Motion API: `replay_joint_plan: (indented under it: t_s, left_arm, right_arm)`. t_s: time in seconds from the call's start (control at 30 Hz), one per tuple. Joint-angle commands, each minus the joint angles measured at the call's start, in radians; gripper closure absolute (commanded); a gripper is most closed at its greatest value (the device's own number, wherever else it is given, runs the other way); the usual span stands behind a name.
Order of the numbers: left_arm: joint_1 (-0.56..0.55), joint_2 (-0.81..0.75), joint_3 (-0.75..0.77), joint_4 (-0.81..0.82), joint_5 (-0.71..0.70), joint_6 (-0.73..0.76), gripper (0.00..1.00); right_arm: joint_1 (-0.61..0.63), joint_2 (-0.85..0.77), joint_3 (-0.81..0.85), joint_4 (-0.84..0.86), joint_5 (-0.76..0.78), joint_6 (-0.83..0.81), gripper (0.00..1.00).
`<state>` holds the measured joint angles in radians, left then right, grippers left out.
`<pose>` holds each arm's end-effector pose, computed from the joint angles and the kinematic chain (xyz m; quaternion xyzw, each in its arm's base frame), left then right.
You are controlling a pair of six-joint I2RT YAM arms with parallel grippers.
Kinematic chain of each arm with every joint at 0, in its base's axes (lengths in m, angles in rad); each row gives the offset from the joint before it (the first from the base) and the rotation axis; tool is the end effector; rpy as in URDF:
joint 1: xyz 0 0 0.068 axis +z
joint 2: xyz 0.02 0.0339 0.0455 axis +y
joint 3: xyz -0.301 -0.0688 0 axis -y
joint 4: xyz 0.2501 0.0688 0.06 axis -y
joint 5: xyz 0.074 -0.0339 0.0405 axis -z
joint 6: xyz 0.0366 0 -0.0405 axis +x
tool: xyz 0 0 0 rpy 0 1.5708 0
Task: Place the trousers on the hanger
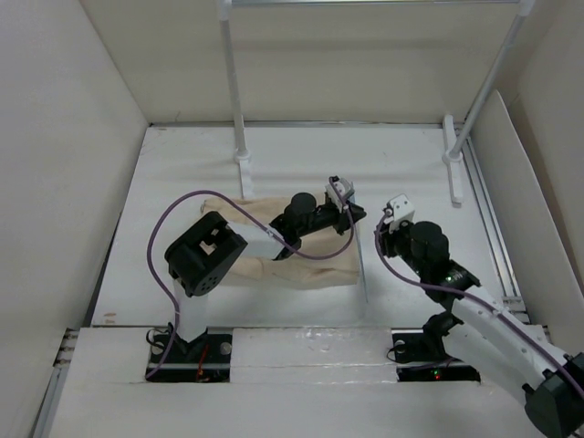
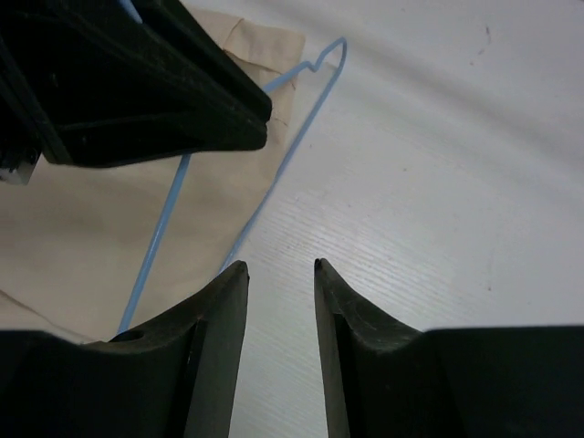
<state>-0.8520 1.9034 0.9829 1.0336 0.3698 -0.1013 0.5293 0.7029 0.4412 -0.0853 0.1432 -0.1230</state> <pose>0.2698 -0.3285 0.2475 0.3676 0.5588 -0.4452 0.5953 0.1331 0.0718 0.2638 -0.2227 0.7866 0.0582 0.5730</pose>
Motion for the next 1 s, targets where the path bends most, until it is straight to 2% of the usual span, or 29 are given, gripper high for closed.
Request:
replay_joint_plan:
  t_s: [0.0, 0.13, 0.17, 0.27, 0.33, 0.4, 0.57, 0.87, 0.93, 0.97]
  left_arm:
    - [-0.001, -0.04, -0.039, 0.118, 0.015, -0.006, 1.0]
    - [-0.001, -0.018, -0.053, 0.132, 0.026, -0.017, 1.0]
    - [-0.001, -0.014, -0.058, 0.14, 0.027, -0.027, 1.0]
    - [-0.001, 0.006, -0.073, 0.181, 0.02, -0.049, 1.0]
    - [-0.001, 0.02, -0.081, 0.187, 0.018, -0.054, 1.0]
    - [-0.001, 0.022, -0.084, 0.192, 0.015, -0.057, 1.0]
    - [-0.001, 0.023, -0.096, 0.19, 0.003, -0.058, 1.0]
    - [-0.001, 0.031, -0.101, 0.192, 0.003, -0.063, 1.0]
    - [-0.001, 0.031, -0.099, 0.187, 0.0, -0.061, 1.0]
    - [-0.001, 0.031, -0.099, 0.184, -0.002, -0.058, 1.0]
  right_arm:
    - [-0.035, 0.076, -0.015, 0.198, -0.117, 0.011, 0.59]
    - [-0.11, 0.22, -0.071, 0.382, -0.295, 0.049, 0.6]
    - [-0.144, 0.254, -0.082, 0.465, -0.315, 0.068, 0.58]
    - [-0.207, 0.383, -0.084, 0.554, -0.419, 0.086, 0.57]
    - [-0.207, 0.449, -0.082, 0.608, -0.45, 0.103, 0.57]
    - [-0.218, 0.484, -0.081, 0.66, -0.464, 0.12, 0.51]
    - [-0.227, 0.604, -0.104, 0.83, -0.539, 0.203, 0.49]
    - [-0.249, 0.843, -0.113, 1.053, -0.591, 0.312, 0.5]
    - [-0.249, 0.875, -0.111, 1.084, -0.608, 0.324, 0.53]
    - [-0.259, 0.892, -0.113, 1.134, -0.625, 0.344, 0.59]
